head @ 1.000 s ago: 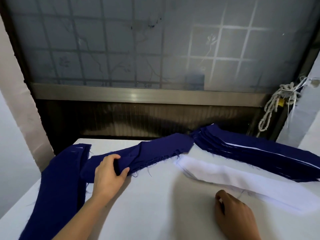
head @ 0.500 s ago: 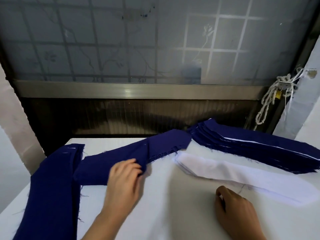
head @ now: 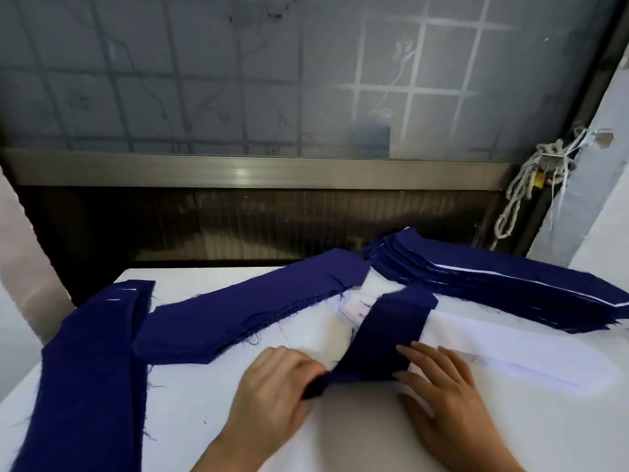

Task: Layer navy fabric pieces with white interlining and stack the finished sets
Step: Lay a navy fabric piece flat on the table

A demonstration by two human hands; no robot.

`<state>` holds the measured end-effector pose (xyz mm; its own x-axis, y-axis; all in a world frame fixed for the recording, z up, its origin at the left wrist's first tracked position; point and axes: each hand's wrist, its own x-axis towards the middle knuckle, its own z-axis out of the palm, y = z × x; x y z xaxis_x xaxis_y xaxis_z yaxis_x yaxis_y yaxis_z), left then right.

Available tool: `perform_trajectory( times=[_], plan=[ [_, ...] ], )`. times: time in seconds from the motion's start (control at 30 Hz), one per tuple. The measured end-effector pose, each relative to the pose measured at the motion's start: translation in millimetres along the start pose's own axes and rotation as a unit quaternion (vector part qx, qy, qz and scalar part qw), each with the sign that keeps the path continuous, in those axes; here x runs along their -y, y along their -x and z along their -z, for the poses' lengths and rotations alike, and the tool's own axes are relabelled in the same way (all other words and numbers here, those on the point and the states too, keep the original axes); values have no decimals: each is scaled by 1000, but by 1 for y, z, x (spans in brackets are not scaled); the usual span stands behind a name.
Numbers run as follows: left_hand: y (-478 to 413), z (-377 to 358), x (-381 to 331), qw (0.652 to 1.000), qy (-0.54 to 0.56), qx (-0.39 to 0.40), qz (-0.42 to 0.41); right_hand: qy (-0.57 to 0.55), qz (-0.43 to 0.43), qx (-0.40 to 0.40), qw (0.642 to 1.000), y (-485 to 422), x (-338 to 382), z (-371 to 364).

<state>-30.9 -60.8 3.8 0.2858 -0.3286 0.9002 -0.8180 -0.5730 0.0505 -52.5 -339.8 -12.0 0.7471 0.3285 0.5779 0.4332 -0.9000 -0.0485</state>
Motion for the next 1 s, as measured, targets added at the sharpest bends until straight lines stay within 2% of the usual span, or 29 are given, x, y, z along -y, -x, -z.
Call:
perform_trajectory(
  times=[0.1, 0.13, 0.2, 0.3, 0.4, 0.5, 0.63, 0.7, 0.77, 1.0],
  plan=[
    [-1, 7, 11, 986, 14, -76, 150, -9, 7, 6, 1000, -1, 0, -3],
    [-1, 9, 13, 981, 9, -89, 174, -15, 4, 7, 1000, -1, -1, -3],
    [-1, 10, 12, 987, -11, -75, 139, -39, -10, 22, 999, -2, 0, -2],
    [-1, 3, -1, 999, -40, 14, -1, -36, 19, 39, 998, -2, 2, 1],
    [-3, -9, -16, 993, -61, 77, -68, -12, 38, 74, 996, -2, 1, 4],
    [-4, -8, -14, 997, -32, 44, -52, -2, 27, 94, 995, -4, 1, 5],
    [-1, 2, 4, 998, -5, -61, 27, 6, 9, 89, 996, -5, 1, 4],
    [1, 4, 10, 995, -16, -81, 59, 2, 10, 91, 996, -2, 2, 4],
    [2, 3, 9, 996, -14, -69, 50, -12, 20, 91, 996, -2, 3, 4],
    [-3, -10, -20, 997, 7, 58, -59, 12, 82, 115, 990, -8, 8, 5]
  ],
)
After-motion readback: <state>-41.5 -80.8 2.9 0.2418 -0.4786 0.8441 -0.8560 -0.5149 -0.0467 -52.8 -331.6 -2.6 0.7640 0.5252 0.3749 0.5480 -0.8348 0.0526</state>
